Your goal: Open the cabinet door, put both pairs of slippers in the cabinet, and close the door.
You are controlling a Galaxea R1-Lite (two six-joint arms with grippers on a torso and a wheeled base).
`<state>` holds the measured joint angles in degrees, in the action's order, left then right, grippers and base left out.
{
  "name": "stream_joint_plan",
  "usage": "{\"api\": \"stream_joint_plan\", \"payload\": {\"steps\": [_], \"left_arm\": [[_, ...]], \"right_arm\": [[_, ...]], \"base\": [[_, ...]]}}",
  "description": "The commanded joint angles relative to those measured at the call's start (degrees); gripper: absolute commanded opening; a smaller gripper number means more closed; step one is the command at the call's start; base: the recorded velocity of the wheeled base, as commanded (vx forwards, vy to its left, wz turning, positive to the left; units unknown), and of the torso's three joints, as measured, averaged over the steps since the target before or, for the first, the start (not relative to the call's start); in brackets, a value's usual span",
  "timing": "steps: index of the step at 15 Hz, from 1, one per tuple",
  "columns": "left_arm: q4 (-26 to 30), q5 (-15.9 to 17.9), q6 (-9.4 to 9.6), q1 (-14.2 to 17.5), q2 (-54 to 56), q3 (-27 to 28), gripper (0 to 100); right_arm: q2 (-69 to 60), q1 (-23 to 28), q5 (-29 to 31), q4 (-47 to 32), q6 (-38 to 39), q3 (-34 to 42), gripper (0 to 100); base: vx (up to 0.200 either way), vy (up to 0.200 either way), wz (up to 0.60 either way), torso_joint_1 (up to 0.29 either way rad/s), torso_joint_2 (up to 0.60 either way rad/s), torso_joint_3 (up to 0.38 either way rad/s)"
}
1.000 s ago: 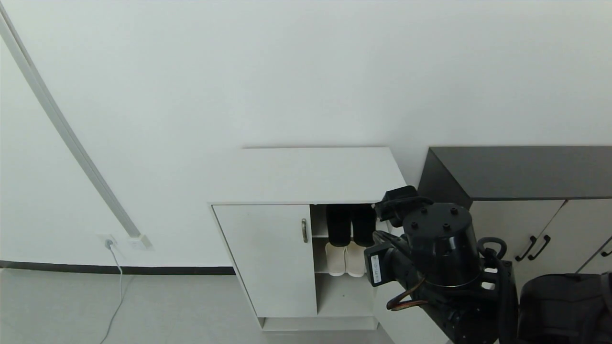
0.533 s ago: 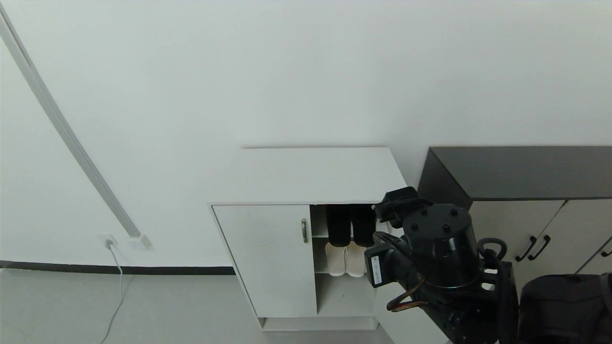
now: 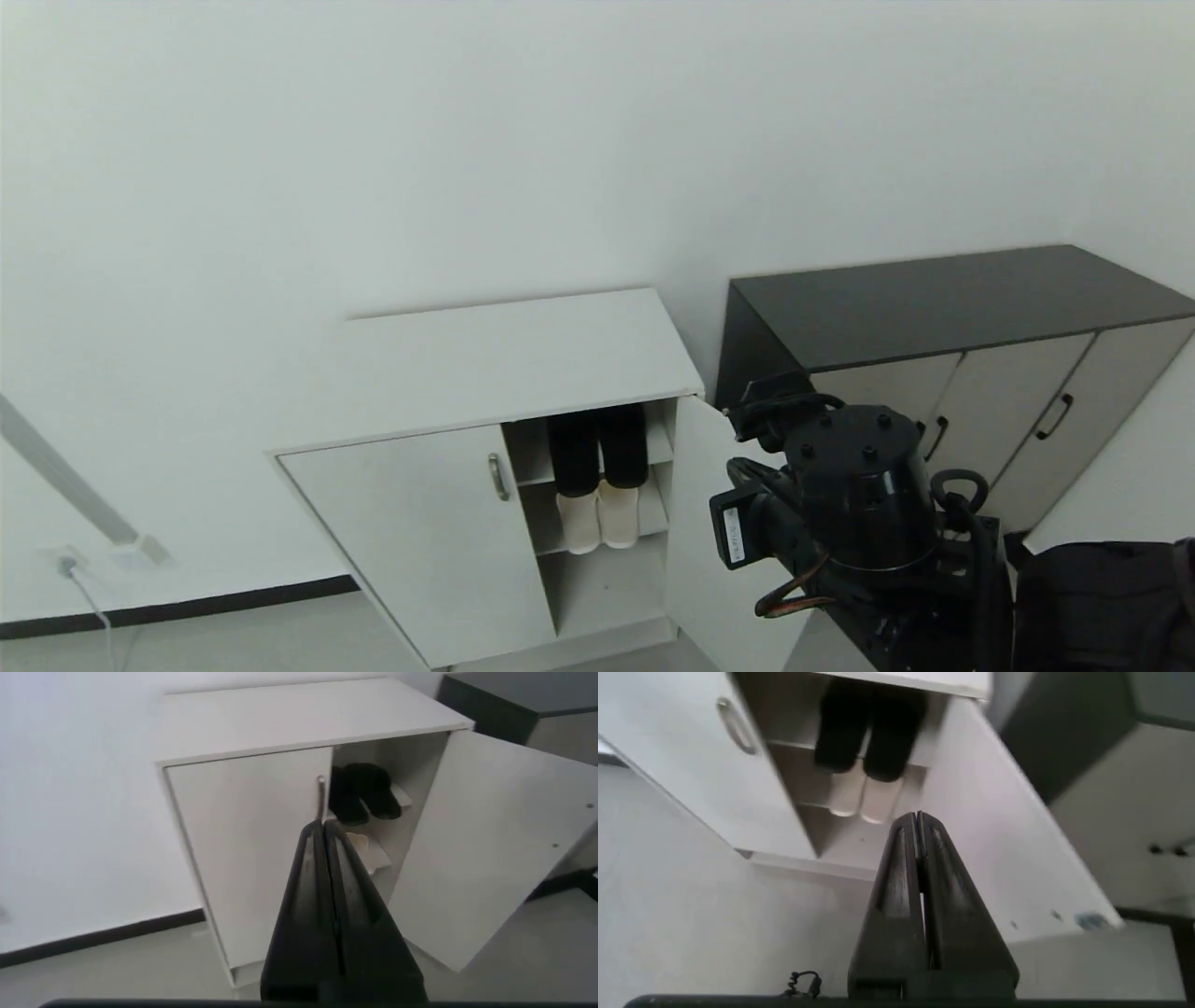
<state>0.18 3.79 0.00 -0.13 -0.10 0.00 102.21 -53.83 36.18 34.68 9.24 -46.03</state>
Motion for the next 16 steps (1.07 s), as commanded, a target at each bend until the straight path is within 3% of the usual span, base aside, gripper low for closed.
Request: {"api": "stream_joint_plan", "payload": {"steps": [1, 9, 16], "left_arm": [[-0.01, -0.01, 0.00, -0.04, 0.01, 0.00, 0], [-0.01, -0.01, 0.00, -0.04, 0.01, 0.00, 0], [-0.01, -0.01, 0.00, 0.05, 0.01, 0.00, 0]], "right_arm": [[0.27, 0.48, 0.03, 0.12, -0.10, -0.11, 0], [0.45, 0.75, 0.03, 0.65, -0.10, -0.02, 0], [0.54, 1.98, 0.03, 0.65, -0.19, -0.37, 0]], "base": [[0.000, 0.000, 0.00, 0.000, 0.00, 0.000], [0.000, 0.000, 0.00, 0.000, 0.00, 0.000], [-0.171, 0.000, 0.00, 0.002, 0.00, 0.000]]}}
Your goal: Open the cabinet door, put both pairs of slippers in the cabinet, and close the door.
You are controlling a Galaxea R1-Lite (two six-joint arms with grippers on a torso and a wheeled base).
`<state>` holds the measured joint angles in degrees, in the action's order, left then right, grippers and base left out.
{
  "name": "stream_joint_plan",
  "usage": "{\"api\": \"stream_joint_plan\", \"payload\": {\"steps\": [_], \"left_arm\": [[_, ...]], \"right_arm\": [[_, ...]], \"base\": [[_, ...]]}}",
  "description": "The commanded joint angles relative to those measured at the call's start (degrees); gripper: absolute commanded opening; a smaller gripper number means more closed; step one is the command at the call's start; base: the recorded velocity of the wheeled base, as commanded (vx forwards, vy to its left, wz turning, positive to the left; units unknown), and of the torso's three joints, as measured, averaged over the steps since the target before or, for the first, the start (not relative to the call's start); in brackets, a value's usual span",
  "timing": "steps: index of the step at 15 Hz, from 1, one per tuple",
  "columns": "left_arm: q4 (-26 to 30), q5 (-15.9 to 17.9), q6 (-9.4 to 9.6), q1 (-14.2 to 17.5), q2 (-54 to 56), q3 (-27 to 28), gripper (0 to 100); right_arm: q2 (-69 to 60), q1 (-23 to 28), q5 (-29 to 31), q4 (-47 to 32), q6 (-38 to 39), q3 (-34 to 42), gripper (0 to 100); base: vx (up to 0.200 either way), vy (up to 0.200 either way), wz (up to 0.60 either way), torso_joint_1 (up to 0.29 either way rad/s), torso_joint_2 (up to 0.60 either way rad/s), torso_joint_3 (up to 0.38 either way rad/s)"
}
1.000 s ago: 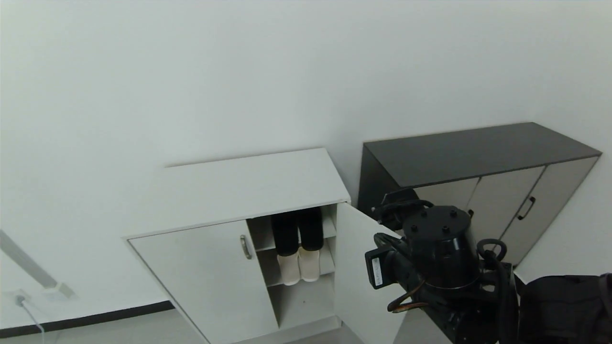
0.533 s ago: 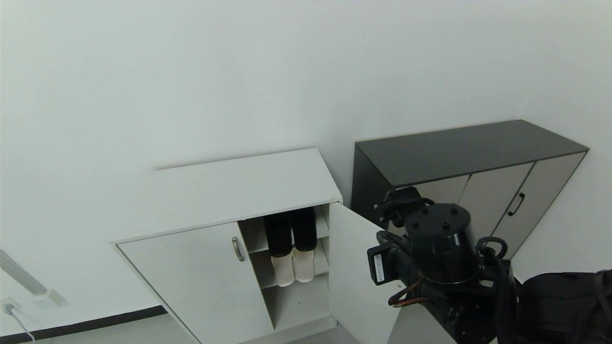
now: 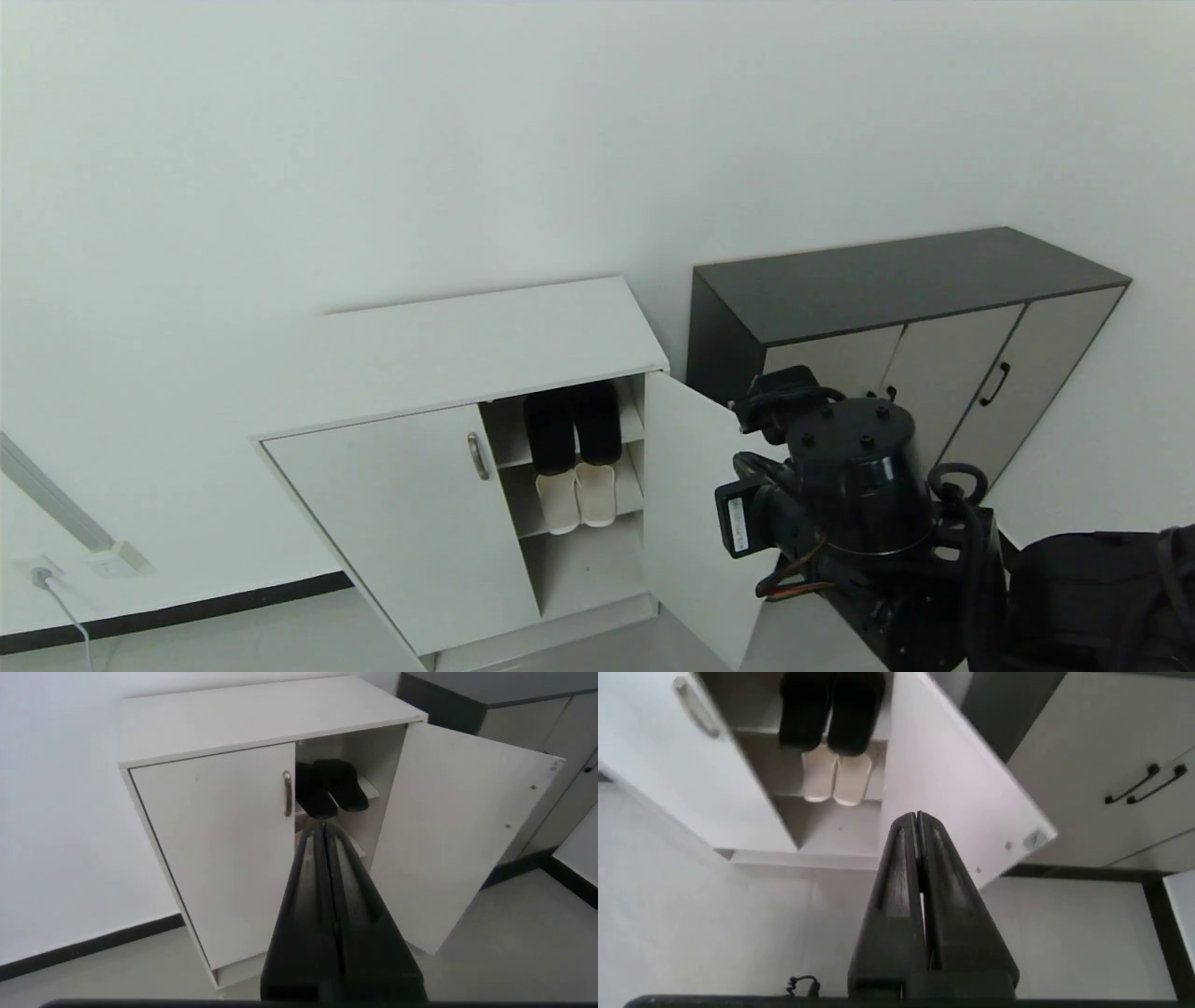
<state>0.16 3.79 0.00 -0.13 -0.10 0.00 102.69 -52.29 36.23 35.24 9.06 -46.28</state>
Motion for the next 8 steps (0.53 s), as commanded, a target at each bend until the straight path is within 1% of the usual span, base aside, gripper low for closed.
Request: {"api": "stream_joint_plan", "payload": {"steps": [1, 3, 5, 7, 8], "left_arm": [[0.02, -0.01, 0.00, -0.04, 0.01, 0.00, 0], [0.02, -0.01, 0.00, -0.04, 0.01, 0.00, 0], [0.02, -0.01, 0.00, -0.04, 0.01, 0.00, 0], [0.02, -0.01, 0.09, -0.04, 0.01, 0.00, 0], [0.02, -0.01, 0.09, -0.04, 0.01, 0.00, 0]], "right_arm": [[0.49, 1.48, -0.02, 0.09, -0.09, -0.39, 0], [1.37, 3.68, -0.20, 0.09, -0.36, -2.86, 0], [2.07, 7.46, -3.36, -0.61, -0.62, -6.81, 0], [4.80, 12.73, -5.47, -5.01, -0.80, -13.05, 0], [7.87, 16.51, -7.58, -9.32, -0.36, -18.85, 0]], "base": [[0.000, 0.000, 0.00, 0.000, 0.00, 0.000], [0.000, 0.000, 0.00, 0.000, 0.00, 0.000], [0.000, 0.000, 0.00, 0.000, 0.00, 0.000], [0.000, 0.000, 0.00, 0.000, 0.00, 0.000], [0.000, 0.000, 0.00, 0.000, 0.00, 0.000]]}}
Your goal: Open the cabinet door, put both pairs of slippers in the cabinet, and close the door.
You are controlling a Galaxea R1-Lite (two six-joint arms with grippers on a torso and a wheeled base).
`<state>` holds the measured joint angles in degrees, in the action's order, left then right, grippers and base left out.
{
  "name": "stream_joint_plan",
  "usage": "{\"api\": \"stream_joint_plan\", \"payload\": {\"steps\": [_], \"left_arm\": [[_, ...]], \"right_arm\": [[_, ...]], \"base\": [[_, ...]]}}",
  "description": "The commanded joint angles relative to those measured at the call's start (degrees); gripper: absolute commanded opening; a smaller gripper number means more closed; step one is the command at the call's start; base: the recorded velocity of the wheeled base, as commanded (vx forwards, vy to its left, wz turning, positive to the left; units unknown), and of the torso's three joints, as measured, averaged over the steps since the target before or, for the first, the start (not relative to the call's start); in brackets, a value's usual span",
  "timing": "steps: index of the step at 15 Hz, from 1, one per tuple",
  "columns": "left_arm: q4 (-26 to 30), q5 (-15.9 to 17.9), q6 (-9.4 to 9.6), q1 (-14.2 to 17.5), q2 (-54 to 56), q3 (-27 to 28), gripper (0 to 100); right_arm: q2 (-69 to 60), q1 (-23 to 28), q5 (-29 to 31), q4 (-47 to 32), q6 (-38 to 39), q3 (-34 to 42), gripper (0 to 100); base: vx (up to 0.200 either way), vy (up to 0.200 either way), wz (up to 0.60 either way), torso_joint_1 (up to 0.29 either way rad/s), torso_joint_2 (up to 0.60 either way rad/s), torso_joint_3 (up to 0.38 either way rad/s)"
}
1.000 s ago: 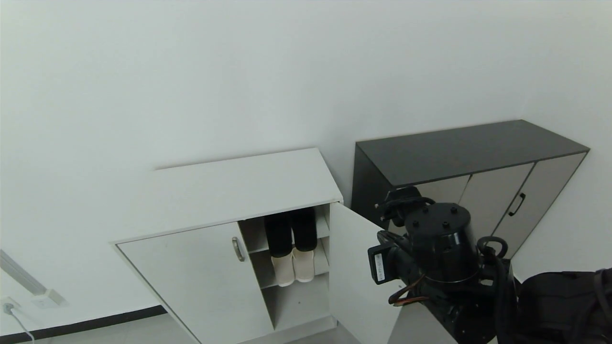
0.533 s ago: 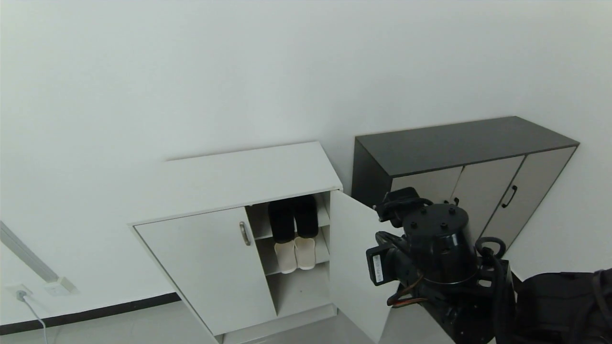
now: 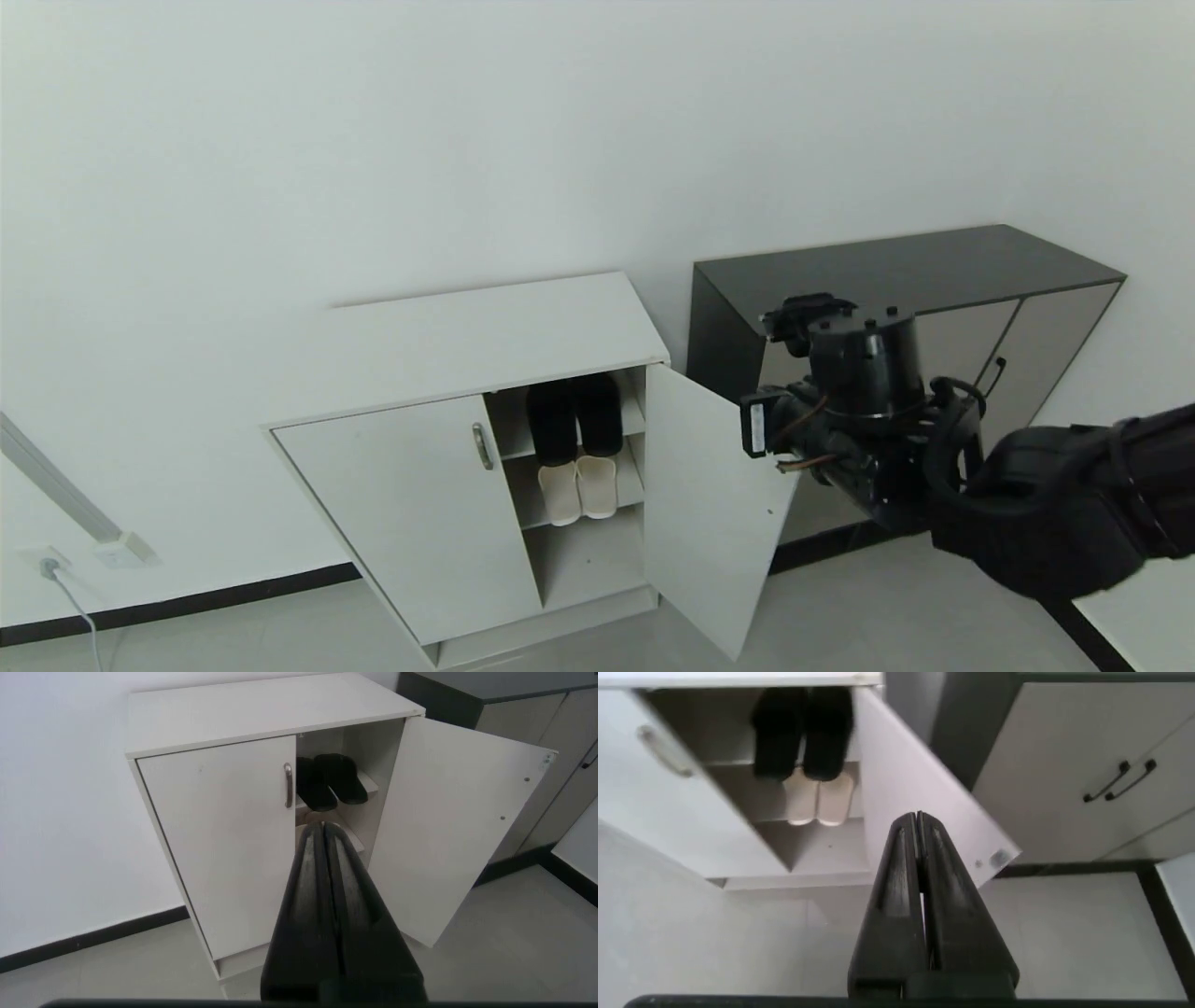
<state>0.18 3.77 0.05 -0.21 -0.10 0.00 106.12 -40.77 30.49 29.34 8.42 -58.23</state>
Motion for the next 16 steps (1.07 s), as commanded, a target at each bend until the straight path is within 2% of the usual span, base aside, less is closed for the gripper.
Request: {"api": "stream_joint_plan", "payload": {"steps": [1, 3, 9, 16], "left_arm": [[-0.01, 0.01, 0.04, 0.03, 0.01, 0.00, 0], [-0.01, 0.01, -0.05, 0.12, 0.01, 0.00, 0], [-0.01, 0.01, 0.04, 0.03, 0.01, 0.00, 0], [-0.01, 0.01, 0.04, 0.03, 0.01, 0.00, 0]], "right_arm": [[6.21, 7.19, -4.56, -4.91, 0.45, -10.06, 0], [10.69, 10.53, -6.23, -6.58, 0.72, -15.95, 0], [20.44, 14.13, -10.27, -8.34, 2.91, -24.21, 0], [26.16, 15.36, -11.33, -8.07, 4.23, -27.20, 0]], "base": [[0.000, 0.000, 0.00, 0.000, 0.00, 0.000], [0.000, 0.000, 0.00, 0.000, 0.00, 0.000], [0.000, 0.000, 0.00, 0.000, 0.00, 0.000], [0.000, 0.000, 0.00, 0.000, 0.00, 0.000]]}}
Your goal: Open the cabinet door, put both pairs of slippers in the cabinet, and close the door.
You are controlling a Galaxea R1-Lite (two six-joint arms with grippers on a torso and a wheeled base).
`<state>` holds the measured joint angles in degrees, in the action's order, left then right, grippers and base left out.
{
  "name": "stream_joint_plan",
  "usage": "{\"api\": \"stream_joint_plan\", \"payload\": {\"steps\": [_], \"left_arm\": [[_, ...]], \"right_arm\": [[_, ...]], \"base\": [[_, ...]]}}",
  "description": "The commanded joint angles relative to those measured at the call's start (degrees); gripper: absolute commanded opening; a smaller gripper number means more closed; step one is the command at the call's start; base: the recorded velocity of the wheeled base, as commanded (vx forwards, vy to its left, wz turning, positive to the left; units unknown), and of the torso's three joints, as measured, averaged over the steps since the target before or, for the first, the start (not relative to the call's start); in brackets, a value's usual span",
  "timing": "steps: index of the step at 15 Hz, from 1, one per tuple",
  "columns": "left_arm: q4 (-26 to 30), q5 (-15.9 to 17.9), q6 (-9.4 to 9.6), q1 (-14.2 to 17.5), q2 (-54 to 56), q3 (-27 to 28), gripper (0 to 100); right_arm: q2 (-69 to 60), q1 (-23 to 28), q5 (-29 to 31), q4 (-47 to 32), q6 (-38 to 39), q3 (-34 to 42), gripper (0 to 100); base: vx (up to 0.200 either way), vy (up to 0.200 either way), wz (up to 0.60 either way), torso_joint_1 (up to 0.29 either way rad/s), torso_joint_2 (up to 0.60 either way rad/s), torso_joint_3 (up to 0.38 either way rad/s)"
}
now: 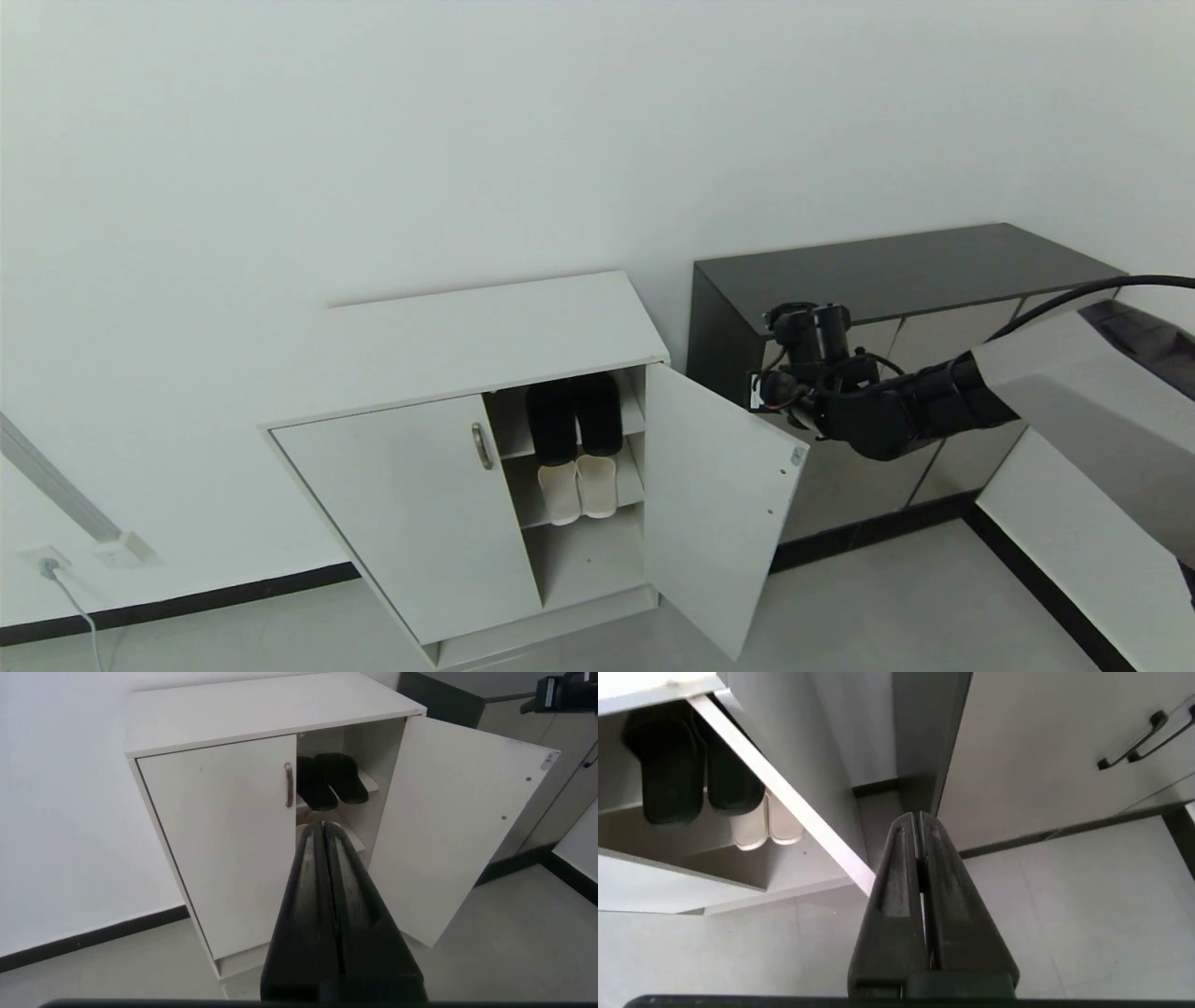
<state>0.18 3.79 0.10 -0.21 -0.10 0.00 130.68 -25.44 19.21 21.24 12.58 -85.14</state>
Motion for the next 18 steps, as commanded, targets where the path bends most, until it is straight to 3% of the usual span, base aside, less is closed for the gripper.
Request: {"api": "stream_joint_plan", "payload": {"steps": [1, 12, 18], "left_arm": [[0.08, -0.01, -0.01, 0.03, 0.01, 0.00, 0], [-0.01, -0.01, -0.01, 0.12, 0.01, 0.00, 0], [-0.01, -0.01, -0.01, 0.03, 0.01, 0.00, 0]], "right_arm": [[1.86, 0.04, -0.05, 0.03, 0.16, -0.38, 0], [3.79, -0.31, 0.04, -0.14, 0.43, 0.06, 0], [1.86, -2.77, 0.30, 0.74, 1.57, 4.37, 0]], "base": [[0.000, 0.000, 0.00, 0.000, 0.00, 0.000], [0.000, 0.000, 0.00, 0.000, 0.00, 0.000], [0.000, 0.000, 0.00, 0.000, 0.00, 0.000]]}}
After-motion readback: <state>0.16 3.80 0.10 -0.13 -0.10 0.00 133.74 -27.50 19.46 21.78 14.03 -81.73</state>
